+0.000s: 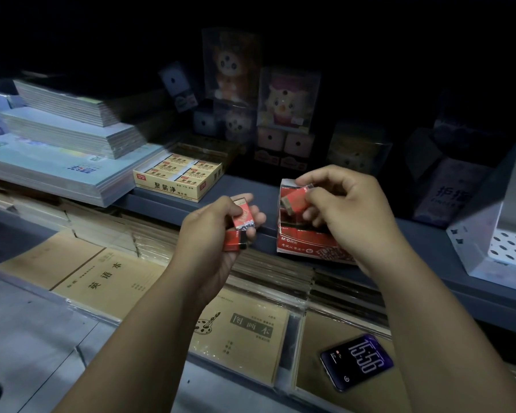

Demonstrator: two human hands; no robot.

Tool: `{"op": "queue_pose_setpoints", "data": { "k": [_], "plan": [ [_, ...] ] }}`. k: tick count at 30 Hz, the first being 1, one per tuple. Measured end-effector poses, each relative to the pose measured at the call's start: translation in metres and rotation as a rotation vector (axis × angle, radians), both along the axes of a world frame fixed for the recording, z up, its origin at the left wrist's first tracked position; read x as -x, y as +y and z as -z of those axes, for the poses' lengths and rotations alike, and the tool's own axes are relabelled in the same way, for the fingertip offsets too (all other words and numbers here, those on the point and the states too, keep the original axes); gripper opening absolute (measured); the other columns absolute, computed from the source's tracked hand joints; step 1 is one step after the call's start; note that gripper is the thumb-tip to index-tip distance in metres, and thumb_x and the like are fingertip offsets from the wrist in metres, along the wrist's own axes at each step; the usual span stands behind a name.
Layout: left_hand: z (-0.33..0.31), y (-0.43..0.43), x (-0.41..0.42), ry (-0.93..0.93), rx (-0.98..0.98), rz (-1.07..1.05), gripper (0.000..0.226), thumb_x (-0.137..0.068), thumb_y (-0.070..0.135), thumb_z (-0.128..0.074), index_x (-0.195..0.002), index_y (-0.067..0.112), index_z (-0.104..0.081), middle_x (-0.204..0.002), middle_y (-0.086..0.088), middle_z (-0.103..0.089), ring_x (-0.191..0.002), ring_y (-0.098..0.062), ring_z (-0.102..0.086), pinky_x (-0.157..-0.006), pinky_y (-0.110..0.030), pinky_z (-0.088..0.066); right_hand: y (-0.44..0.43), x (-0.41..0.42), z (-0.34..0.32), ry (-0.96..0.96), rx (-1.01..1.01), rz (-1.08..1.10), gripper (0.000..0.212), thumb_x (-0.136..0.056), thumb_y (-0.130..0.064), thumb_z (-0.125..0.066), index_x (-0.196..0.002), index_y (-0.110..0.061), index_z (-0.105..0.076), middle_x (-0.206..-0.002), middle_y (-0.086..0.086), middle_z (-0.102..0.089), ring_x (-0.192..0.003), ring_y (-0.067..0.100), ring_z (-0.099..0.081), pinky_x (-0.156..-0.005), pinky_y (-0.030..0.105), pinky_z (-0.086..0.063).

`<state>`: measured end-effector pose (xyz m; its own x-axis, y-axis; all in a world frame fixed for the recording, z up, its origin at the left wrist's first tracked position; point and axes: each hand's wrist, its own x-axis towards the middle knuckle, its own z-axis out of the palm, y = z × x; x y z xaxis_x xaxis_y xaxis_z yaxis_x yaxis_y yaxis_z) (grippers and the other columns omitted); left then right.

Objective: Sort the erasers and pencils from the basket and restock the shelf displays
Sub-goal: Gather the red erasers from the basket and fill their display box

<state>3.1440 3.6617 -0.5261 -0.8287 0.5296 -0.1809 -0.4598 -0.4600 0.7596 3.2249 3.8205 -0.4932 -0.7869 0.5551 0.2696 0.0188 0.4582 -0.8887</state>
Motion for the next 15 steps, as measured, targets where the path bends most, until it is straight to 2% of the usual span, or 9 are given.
{"op": "queue_pose_setpoints", "data": {
  "k": [3, 5, 9, 12, 15],
  "plan": [
    [-0.001, -0.001, 0.0, 0.033, 0.032, -0.004, 0.031, -0.096, 0.003, -0.045, -0.114, 0.001, -0.07, -0.085, -0.02, -0.073, -0.079, -0.02, -0.067, -0.052, -0.02, -0.051, 0.007, -0.002, 0.002, -0.06, -0.08, 0.034, 0.027, -0.095, -0.011, -0.059, -0.096, -0.033, -0.074, -0.07, -0.013, -0.068, -0.066, -0.001, -0.061, -0.062, 0.021, -0.047],
    [-0.002, 0.0, -0.002, 0.056, 0.05, -0.008, 0.031, -0.096, 0.005, -0.046, -0.114, 0.003, -0.071, -0.084, -0.021, -0.073, -0.077, -0.019, -0.066, -0.052, -0.02, -0.051, 0.008, 0.0, 0.005, -0.127, -0.104, 0.022, 0.028, -0.093, -0.011, -0.06, -0.099, -0.035, -0.072, -0.067, -0.017, -0.068, -0.067, -0.002, -0.063, -0.067, 0.026, -0.05],
    [-0.003, 0.002, -0.007, 0.073, 0.07, -0.024, 0.019, -0.098, 0.008, -0.057, -0.111, 0.001, -0.069, -0.087, -0.023, -0.074, -0.073, -0.019, -0.068, -0.051, -0.019, -0.051, 0.005, 0.006, 0.011, -0.185, -0.249, 0.071, 0.024, -0.089, -0.019, -0.067, -0.1, -0.04, -0.067, -0.08, -0.013, -0.071, -0.077, 0.008, -0.069, -0.078, 0.043, -0.06],
    [-0.001, 0.003, -0.009, 0.093, 0.088, -0.029, 0.017, -0.094, 0.009, -0.066, -0.109, 0.001, -0.069, -0.086, -0.019, -0.075, -0.078, -0.02, -0.07, -0.052, -0.019, -0.051, 0.003, 0.007, 0.01, -0.204, -0.249, 0.069, 0.02, -0.086, -0.023, -0.078, -0.102, -0.032, -0.069, -0.089, -0.011, -0.069, -0.081, 0.007, -0.068, -0.085, 0.04, -0.059],
    [0.001, 0.005, -0.01, 0.114, 0.096, -0.029, 0.019, -0.092, 0.011, -0.07, -0.109, 0.003, -0.07, -0.082, -0.013, -0.075, -0.077, -0.017, -0.07, -0.05, -0.02, -0.049, 0.002, 0.004, 0.006, -0.234, -0.188, 0.021, 0.025, -0.078, -0.027, -0.086, -0.099, -0.027, -0.072, -0.086, -0.008, -0.072, -0.082, 0.007, -0.07, -0.087, 0.038, -0.059]
  ]
}}
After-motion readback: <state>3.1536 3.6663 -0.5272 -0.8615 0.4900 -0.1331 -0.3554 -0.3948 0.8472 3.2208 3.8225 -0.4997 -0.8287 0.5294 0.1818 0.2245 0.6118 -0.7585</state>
